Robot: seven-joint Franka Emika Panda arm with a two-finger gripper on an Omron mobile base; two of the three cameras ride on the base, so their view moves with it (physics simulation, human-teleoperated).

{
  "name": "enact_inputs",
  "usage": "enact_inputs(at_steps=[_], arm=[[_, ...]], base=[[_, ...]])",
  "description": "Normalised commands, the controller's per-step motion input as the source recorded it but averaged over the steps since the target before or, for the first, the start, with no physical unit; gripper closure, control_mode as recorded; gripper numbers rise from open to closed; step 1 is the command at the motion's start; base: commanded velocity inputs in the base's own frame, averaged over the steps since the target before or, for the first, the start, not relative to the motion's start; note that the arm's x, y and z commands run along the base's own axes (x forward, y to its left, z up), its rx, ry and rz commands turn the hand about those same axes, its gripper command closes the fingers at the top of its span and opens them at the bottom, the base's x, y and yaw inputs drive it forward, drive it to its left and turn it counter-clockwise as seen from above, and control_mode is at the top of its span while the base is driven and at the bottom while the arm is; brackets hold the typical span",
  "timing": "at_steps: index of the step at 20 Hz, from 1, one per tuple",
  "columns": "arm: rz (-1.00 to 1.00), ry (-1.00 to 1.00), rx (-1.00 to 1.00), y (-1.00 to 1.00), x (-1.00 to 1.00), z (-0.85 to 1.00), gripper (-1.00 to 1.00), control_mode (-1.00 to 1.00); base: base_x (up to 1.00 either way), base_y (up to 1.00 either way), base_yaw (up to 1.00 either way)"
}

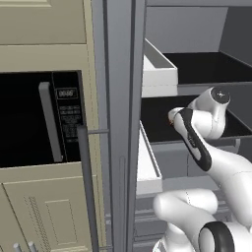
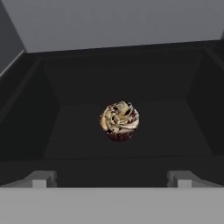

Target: Take the cake and cupcake from the fridge and place them on the empty tray on the dining counter.

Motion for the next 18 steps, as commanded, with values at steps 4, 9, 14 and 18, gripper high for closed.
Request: enact_inputs(at_steps=[4,9,14,18], arm=[[0.0,0.0,0.0,0.0,0.13,-0.13,-1.0,-1.0],[0.0,0.0,0.0,0.0,0.13,-0.13,-1.0,-1.0],[0.0,0.0,0.0,0.0,0.17,-0.14,-1.0,-1.0],[0.0,0.0,0.0,0.0,0.18,-0.15,-1.0,-1.0]], base=[[0.0,0.0,0.0],[0.0,0.0,0.0],[0.0,0.0,0.0],[0.0,0.0,0.0]])
